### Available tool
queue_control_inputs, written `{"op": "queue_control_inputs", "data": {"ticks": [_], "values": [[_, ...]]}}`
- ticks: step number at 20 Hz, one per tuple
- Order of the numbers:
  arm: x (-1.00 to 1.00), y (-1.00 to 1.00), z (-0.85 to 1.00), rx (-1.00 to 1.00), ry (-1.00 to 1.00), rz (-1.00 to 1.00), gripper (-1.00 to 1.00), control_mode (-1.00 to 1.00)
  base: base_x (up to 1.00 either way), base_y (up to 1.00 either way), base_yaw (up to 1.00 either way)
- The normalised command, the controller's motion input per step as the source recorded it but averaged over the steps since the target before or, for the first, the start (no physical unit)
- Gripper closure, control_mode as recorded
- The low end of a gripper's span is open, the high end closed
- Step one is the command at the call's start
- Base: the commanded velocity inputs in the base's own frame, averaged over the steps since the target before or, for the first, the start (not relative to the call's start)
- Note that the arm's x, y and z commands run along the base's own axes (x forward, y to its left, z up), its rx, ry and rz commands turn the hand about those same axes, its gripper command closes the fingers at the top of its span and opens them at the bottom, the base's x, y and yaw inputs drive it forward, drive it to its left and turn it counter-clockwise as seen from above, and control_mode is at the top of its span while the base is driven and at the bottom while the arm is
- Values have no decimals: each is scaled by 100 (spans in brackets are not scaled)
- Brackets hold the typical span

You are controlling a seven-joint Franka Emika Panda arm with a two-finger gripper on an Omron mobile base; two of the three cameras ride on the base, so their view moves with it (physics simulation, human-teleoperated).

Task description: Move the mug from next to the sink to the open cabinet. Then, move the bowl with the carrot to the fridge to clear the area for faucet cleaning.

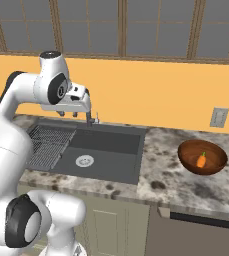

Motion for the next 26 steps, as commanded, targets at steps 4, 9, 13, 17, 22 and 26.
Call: {"op": "queue_control_inputs", "data": {"ticks": [4, 9, 13, 17, 22, 26], "values": [[-28, 0, 0, 0, -9, 0, -100, -100, 0, 0, 0], [-22, 0, 0, 0, -5, 0, -100, -100, 0, 0, 0], [0, 0, 0, 0, 0, 0, -100, -100, 0, 0, 0], [-1, 1, 0, 0, 0, 0, -100, -100, 0, 0, 0], [0, 0, 0, 0, 0, 0, -100, 100, -6, 7, 0], [0, 0, 0, 0, 0, 0, -100, 100, -19, 2, 0]]}}
